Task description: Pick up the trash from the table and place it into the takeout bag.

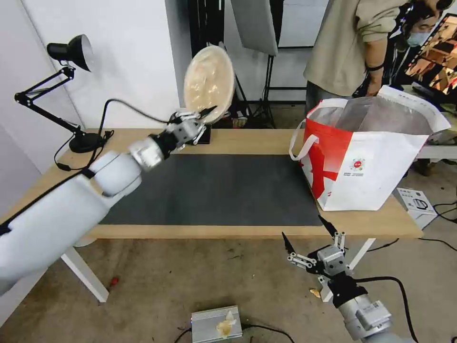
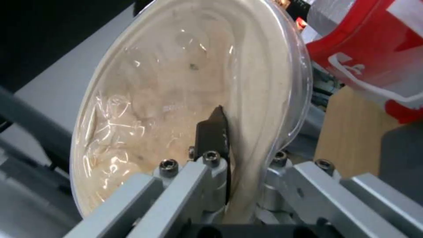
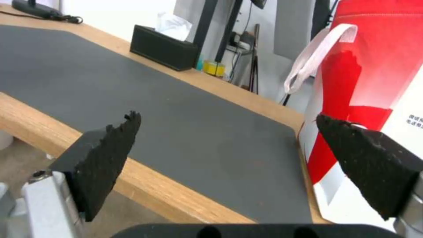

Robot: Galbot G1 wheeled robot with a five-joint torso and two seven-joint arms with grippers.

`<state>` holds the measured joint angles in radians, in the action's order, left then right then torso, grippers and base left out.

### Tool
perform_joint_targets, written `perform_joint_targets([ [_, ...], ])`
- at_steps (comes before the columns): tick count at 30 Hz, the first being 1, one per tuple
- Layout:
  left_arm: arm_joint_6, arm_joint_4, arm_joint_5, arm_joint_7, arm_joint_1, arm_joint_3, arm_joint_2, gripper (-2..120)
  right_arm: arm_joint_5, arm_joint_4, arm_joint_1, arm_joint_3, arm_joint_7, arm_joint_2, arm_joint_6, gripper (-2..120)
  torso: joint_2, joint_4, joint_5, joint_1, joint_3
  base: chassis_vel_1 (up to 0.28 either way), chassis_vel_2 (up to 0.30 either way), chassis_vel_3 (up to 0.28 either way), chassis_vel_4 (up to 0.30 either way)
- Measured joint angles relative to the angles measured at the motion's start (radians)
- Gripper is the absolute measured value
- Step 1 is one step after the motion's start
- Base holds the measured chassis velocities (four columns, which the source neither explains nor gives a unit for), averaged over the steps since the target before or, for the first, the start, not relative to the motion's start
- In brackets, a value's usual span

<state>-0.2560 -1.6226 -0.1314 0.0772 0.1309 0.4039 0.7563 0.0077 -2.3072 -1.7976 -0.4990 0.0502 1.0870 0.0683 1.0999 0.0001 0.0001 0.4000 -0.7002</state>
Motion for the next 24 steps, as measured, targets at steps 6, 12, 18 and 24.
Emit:
perform_joint_targets([
  [6,-0.006,0.131,-0.001,0.001,-0.175,0.132,0.142,3,0.0,0.0,0.0,0.0,0.0,0.0,0.0,100,0.0,-0.0003,0.0002,0.0,0.0,0.0,0.0,0.0,0.0],
  [12,-0.008,0.188,0.003,0.001,-0.23,0.178,0.22,3,0.0,0.0,0.0,0.0,0.0,0.0,0.0,100,0.0,-0.0003,0.0002,0.0,0.0,0.0,0.0,0.0,0.0],
  [18,-0.012,0.267,0.015,0.001,-0.298,0.245,0.324,3,0.0,0.0,0.0,0.0,0.0,0.0,0.0,100,0.0,-0.0003,0.0001,0.0,0.0,0.0,0.0,0.0,0.0],
  [24,-0.022,0.327,0.023,0.013,-0.333,0.274,0.393,3,0.0,0.0,0.0,0.0,0.0,0.0,0.0,100,0.0,-0.0002,0.0001,0.0,0.0,0.0,0.0,0.0,0.0],
])
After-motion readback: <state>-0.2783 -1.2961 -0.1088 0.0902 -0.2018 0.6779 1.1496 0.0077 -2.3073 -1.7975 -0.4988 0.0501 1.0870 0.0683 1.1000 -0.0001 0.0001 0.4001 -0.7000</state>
